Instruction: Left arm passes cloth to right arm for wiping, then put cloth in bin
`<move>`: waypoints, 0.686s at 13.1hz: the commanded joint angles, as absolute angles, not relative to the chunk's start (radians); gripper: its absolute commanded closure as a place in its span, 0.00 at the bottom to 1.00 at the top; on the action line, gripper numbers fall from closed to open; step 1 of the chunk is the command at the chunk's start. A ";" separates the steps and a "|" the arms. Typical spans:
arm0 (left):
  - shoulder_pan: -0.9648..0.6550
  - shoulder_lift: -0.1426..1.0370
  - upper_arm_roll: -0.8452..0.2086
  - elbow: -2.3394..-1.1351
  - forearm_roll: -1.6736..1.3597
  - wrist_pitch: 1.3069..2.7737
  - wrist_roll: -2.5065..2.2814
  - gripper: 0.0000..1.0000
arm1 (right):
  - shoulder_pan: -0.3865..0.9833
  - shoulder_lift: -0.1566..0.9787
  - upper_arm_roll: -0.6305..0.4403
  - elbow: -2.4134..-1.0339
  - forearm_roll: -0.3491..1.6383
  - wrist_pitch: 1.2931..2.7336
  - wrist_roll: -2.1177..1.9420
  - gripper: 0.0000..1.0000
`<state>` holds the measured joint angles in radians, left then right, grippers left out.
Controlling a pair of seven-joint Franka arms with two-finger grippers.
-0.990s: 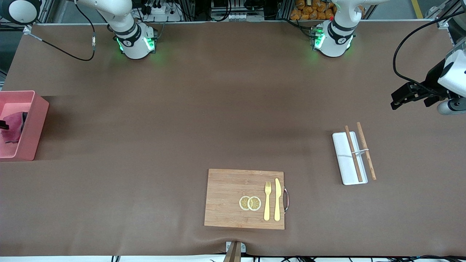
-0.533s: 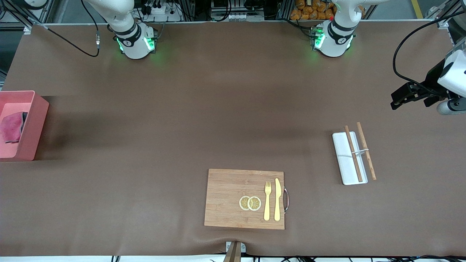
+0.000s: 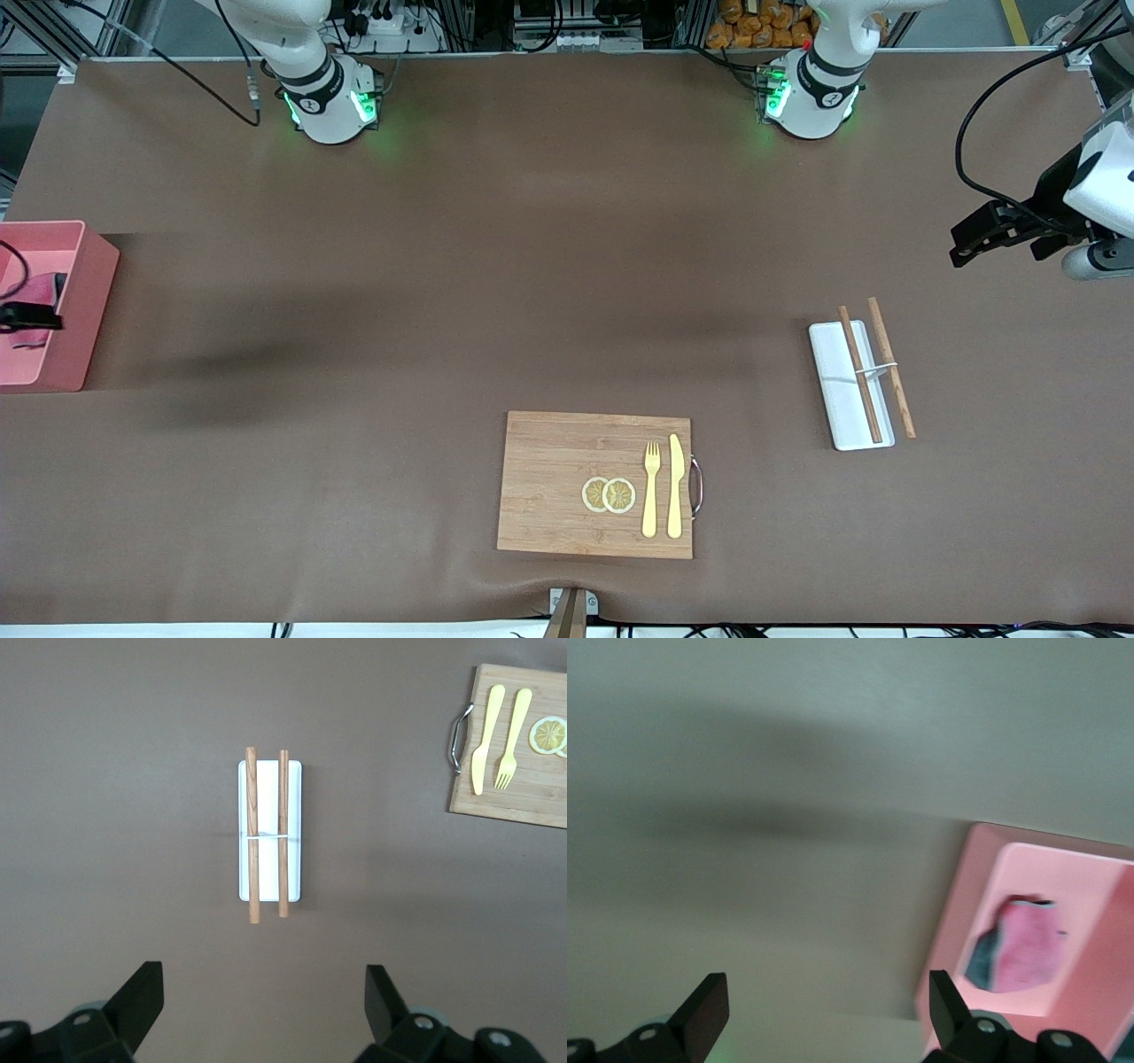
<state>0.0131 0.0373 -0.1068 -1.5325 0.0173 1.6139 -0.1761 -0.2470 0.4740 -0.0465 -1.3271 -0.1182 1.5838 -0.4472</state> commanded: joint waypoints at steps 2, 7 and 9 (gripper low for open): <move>0.011 0.017 -0.106 -1.552 0.038 1.623 -0.158 0.00 | -0.164 0.416 -0.054 -1.431 0.013 1.548 -0.199 0.00; 0.012 0.015 -0.106 -1.551 0.038 1.620 -0.158 0.00 | -0.002 0.318 -0.055 -1.498 0.100 1.557 0.178 0.00; 0.012 0.015 -0.106 -1.551 0.038 1.620 -0.158 0.00 | 0.035 0.203 -0.055 -1.640 0.098 1.662 0.186 0.00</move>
<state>0.0131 0.0373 -0.1064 -1.5329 0.0174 1.6139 -0.1761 0.0115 0.3444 -0.0444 -1.4635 0.0837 1.5722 0.1594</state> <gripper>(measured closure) 0.000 0.000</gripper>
